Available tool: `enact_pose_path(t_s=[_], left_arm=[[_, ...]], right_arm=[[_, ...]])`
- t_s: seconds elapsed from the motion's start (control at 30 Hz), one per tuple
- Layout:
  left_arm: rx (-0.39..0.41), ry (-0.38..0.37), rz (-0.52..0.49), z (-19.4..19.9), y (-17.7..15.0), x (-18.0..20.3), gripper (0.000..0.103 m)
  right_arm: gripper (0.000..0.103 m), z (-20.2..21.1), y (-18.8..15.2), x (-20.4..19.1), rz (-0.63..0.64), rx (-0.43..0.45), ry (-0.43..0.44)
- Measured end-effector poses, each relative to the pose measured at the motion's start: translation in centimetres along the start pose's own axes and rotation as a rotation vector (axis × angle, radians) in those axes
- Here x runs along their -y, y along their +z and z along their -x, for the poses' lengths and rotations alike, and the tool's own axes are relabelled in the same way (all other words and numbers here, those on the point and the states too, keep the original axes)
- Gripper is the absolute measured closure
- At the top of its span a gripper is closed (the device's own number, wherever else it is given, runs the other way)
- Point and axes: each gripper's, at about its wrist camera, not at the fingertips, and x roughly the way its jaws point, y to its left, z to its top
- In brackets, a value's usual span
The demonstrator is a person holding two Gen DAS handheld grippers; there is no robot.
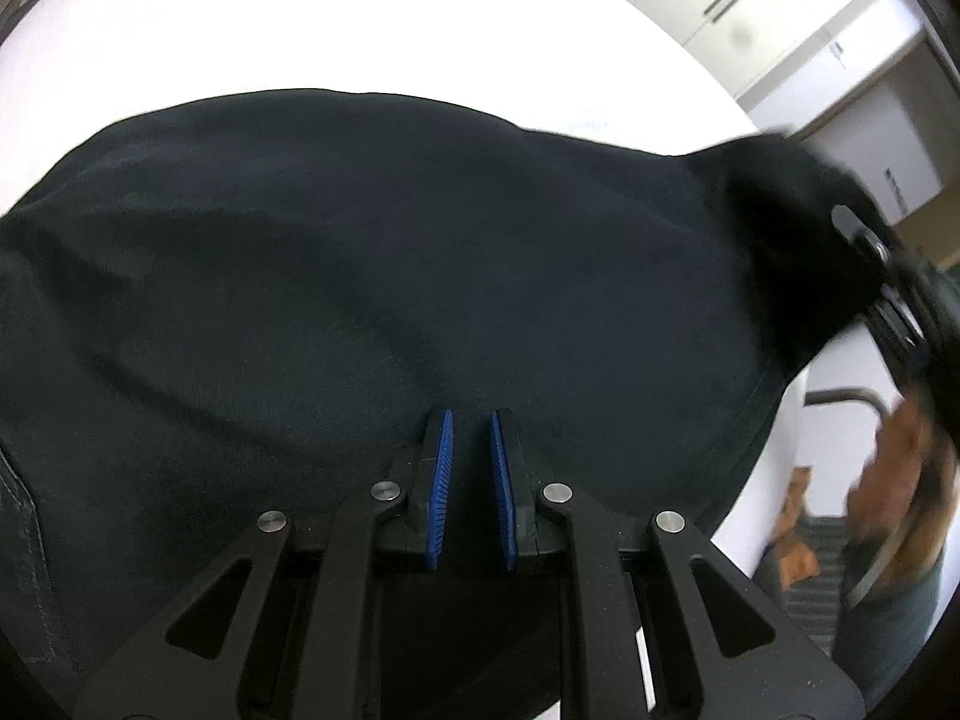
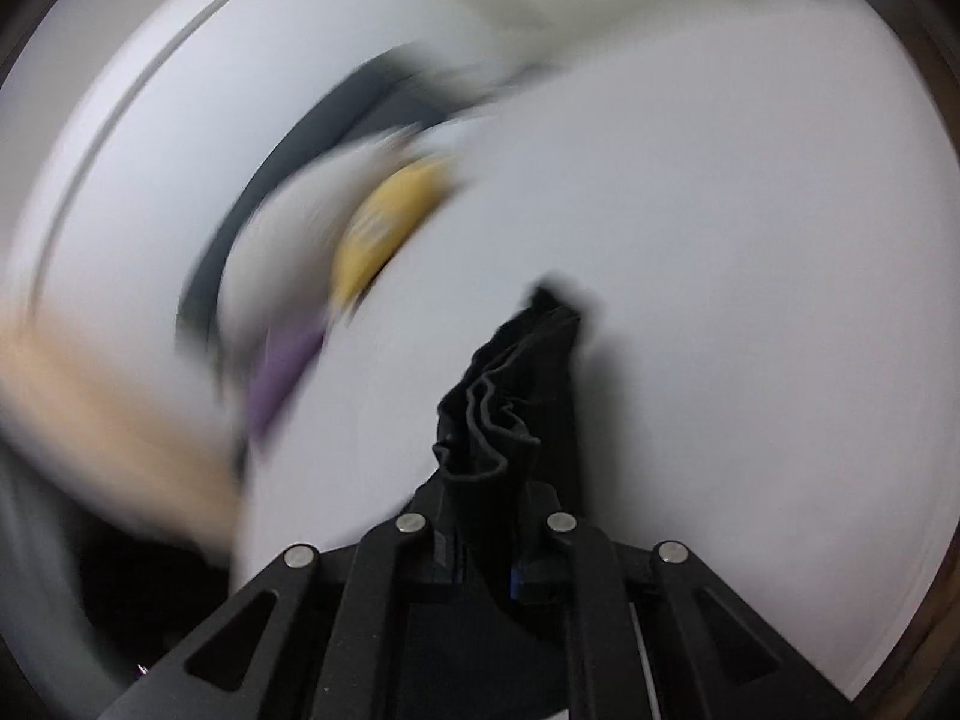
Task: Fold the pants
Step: 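Grasp the jeans leg hems with the right gripper and lift toward the left gripper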
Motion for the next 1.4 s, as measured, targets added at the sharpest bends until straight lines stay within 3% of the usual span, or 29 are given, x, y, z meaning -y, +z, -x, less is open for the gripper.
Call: enact_pose_path(t_s=[0.1, 0.17, 0.23, 0.27, 0.3, 0.37, 0.77, 0.87, 1.0, 1.13, 1.4], left_arm=[[0.008, -0.050, 0.079, 2.2, -0.5, -2.1, 0.090], [0.007, -0.093, 0.123, 3.1, -0.8, -2.9, 0.088], [0.000, -0.142, 0.156, 3.4, -1.0, -3.4, 0.080], [0.000, -0.168, 0.178, 3.5, -1.0, -3.7, 0.063], [0.007, -0.204, 0.205, 3.6, -1.0, -4.1, 0.039], [0.031, -0.264, 0.265, 3.9, -0.9, -4.7, 0.025], [-0.102, -0.474, 0.428, 1.3, 2.8, -7.7, 0.022], [-0.107, -0.515, 0.449, 1.3, 3.5, -9.0, 0.025], [-0.143, -0.507, 0.383, 1.7, 4.5, -9.5, 0.070], [-0.166, -0.442, 0.263, 3.1, 4.8, -10.3, 0.088], [-0.142, -0.366, 0.152, 7.2, 4.1, -13.3, 0.094]], right_arm=[[0.092, -2.3, -4.5, -8.6, 0.399, -0.112, -0.030], [0.092, -3.5, -6.6, -10.6, 0.494, -0.139, -0.079], [0.092, -4.6, -8.6, -12.1, 0.602, -0.151, -0.143], [0.092, -4.9, -9.3, -12.4, 0.626, -0.154, -0.159], [0.092, -5.0, -9.6, -12.5, 0.633, -0.157, -0.167], [0.092, -5.1, -9.7, -12.7, 0.635, -0.145, -0.186], [0.092, -3.6, -13.2, -17.5, 0.921, 0.038, -0.325], [0.092, -3.5, -14.3, -18.8, 0.991, 0.059, -0.317], [0.092, -3.3, -16.1, -20.0, 1.065, 0.063, -0.297], [0.092, -3.2, -16.8, -20.8, 1.100, 0.062, -0.274], [0.092, -1.5, -18.1, -23.4, 1.169, 0.052, -0.192]])
